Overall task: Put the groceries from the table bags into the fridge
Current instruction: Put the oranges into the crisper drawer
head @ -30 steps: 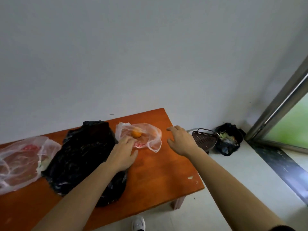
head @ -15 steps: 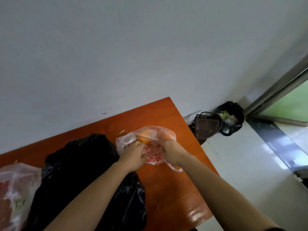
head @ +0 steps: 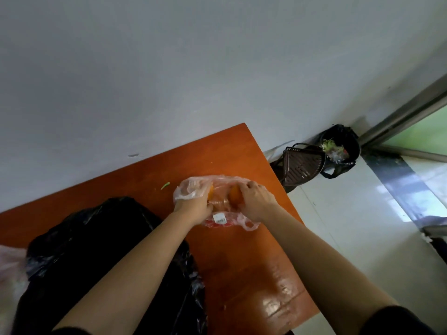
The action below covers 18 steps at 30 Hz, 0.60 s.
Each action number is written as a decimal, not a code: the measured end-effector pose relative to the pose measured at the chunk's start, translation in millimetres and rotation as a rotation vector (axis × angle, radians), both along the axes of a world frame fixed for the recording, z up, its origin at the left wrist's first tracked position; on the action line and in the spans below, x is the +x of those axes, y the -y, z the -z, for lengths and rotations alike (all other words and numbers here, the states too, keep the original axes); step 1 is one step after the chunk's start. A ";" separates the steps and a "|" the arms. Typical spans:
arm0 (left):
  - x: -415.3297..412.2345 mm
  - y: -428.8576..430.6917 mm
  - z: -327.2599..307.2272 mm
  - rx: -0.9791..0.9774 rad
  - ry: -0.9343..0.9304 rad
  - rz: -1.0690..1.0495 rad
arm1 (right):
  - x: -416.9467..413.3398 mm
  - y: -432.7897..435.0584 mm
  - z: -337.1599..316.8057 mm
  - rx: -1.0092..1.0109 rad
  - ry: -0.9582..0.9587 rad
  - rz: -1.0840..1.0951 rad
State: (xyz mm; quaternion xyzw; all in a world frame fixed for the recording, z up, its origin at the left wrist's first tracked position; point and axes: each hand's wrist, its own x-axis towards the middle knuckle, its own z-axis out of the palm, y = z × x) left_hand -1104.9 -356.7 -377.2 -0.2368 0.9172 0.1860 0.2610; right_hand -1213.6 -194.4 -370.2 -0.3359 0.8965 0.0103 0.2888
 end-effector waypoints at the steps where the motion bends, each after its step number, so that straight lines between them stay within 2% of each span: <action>1: -3.5 0.7 6.4 0.003 0.005 0.001 | -2.4 0.6 5.7 0.000 0.046 0.044; 4: -7.0 -0.9 13.8 0.014 0.022 0.012 | -4.0 0.3 17.7 -0.010 0.118 0.128; 8: -7.8 -9.3 11.9 -0.054 -0.006 0.017 | 1.5 -5.3 30.2 -0.040 0.028 0.095; 10: -11.5 -6.4 9.1 -0.059 -0.012 -0.001 | 1.0 -9.0 32.1 -0.090 0.063 0.101; 14: -16.2 3.6 -7.5 0.094 0.006 -0.121 | -6.0 -15.4 14.7 -0.240 0.234 0.126; 16: -15.5 4.1 -18.4 0.205 -0.054 -0.210 | -6.3 -16.4 0.3 -0.309 0.245 0.113; 18: -12.5 2.3 -33.5 0.228 -0.120 -0.259 | -5.8 -15.5 -13.6 -0.368 0.234 0.096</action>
